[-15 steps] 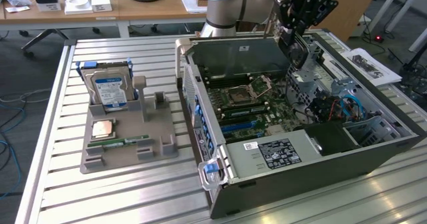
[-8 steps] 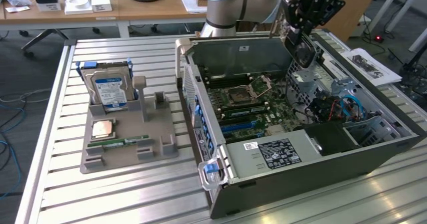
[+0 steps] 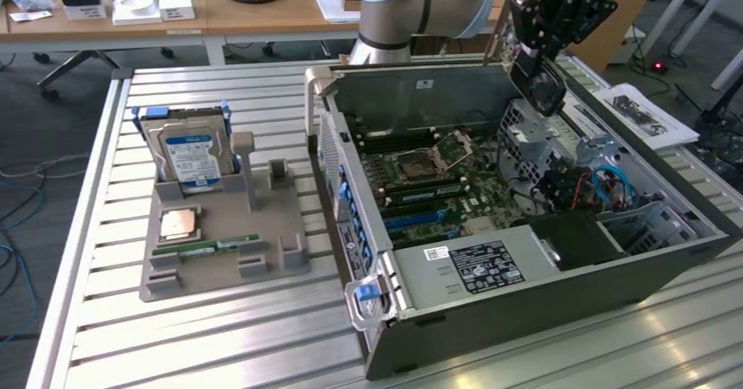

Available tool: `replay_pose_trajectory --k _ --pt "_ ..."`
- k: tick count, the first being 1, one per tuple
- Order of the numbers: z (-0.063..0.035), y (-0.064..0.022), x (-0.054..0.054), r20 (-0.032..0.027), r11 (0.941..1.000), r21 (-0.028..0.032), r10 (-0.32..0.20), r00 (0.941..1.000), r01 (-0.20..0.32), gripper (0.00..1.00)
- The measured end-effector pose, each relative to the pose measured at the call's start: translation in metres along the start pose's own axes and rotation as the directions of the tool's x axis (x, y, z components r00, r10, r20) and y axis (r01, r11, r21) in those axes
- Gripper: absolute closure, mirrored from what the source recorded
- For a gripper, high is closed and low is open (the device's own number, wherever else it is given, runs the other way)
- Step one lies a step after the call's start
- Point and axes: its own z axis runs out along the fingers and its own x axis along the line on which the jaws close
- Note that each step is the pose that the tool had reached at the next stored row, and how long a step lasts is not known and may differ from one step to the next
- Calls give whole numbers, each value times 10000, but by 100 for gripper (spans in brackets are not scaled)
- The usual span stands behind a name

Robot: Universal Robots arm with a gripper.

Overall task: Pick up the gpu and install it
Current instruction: 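Pick up the gpu and move the gpu toward the slot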

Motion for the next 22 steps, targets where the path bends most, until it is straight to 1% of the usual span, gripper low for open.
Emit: replay_pose_trajectory --k 2,8,17,22 --pt "2 1 -35 0 10000 -1 1 10000 -1 73" --pt "0 -5 -41 0 10000 2 -1 10000 1 73" --pt "-2 -98 -53 1 10000 -1 1 10000 -1 73" --pt "19 -106 -53 0 10000 -1 1 10000 -1 73"
